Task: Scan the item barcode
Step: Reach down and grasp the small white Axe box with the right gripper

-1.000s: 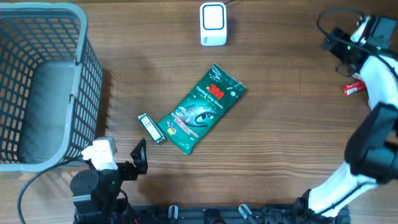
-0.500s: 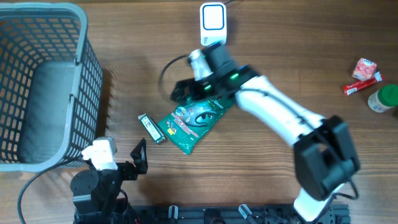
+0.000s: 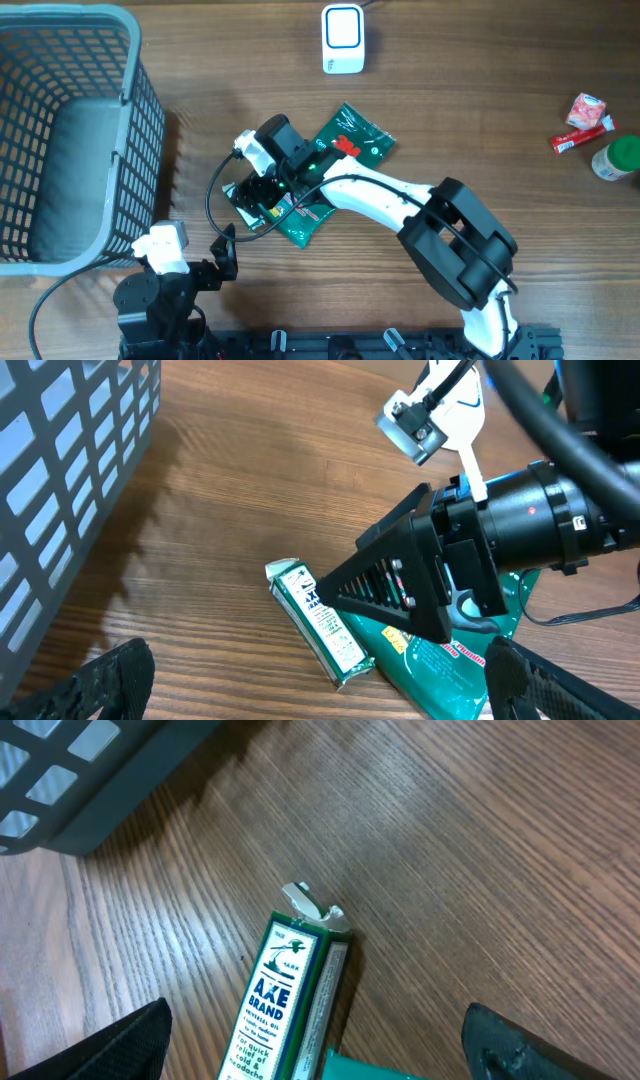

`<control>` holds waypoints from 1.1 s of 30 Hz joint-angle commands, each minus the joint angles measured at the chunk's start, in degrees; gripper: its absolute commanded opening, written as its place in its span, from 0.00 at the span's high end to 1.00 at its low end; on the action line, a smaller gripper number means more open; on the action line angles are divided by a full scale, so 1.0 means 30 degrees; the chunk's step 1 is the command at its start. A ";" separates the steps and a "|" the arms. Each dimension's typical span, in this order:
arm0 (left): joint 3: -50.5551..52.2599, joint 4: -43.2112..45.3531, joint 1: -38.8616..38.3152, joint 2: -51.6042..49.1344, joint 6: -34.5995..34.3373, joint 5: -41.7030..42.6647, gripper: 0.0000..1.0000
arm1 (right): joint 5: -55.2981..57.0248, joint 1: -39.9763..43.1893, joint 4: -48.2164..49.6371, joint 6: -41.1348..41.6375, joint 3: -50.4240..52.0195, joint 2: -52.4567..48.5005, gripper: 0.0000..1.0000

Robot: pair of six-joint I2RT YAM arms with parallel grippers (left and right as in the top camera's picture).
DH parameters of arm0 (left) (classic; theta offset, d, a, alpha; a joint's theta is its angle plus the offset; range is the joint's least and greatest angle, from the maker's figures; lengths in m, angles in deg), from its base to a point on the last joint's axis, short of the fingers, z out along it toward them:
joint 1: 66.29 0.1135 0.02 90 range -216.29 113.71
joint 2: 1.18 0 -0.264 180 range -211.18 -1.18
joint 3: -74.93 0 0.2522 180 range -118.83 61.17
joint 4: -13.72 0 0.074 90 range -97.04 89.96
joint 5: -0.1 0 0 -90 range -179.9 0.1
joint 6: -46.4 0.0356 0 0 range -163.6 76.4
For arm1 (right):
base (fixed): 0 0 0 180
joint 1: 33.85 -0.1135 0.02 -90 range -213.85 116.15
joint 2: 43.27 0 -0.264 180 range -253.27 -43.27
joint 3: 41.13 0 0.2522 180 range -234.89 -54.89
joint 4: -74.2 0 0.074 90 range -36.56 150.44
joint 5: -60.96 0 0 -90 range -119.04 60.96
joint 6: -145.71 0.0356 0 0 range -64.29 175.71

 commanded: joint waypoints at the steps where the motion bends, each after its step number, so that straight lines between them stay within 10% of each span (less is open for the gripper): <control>1: 0.0102 0.0000 -0.0051 0.0138 -0.0051 0.0299 0.00 | -0.0495 -0.0284 0.0685 -0.0714 -0.0022 -0.1508 0.06; 8: 0.0102 0.0000 -0.0051 0.0138 -0.0044 0.0299 0.00 | 0.1909 -0.2244 0.1887 -0.1617 -0.0029 -0.2688 0.03; 11: 0.0102 0.0000 -0.0051 0.0138 -0.0044 0.0299 0.00 | 0.6499 -0.2892 0.1814 -0.0772 -0.0029 -0.2747 0.40; 22: 0.0102 0.0000 -0.0051 0.0138 -0.0044 0.0299 0.00 | 0.4437 -0.2047 0.0809 0.0270 -0.0117 -0.1362 0.62; 24: 0.0102 0.0000 -0.0051 0.0138 -0.0044 0.0299 0.00 | 0.2710 -0.2055 0.0517 0.0262 -0.0117 -0.0124 0.61; 29: 0.0102 0.0000 -0.0051 0.0138 -0.0044 0.0299 0.00 | -0.0998 -0.2492 0.0299 0.0874 -0.0117 0.0998 0.21; 33: 0.0102 0.0000 -0.0051 0.0138 -0.0044 0.0299 0.00 | 0.2463 -0.3009 0.0000 0.3249 -0.0117 0.0998 0.12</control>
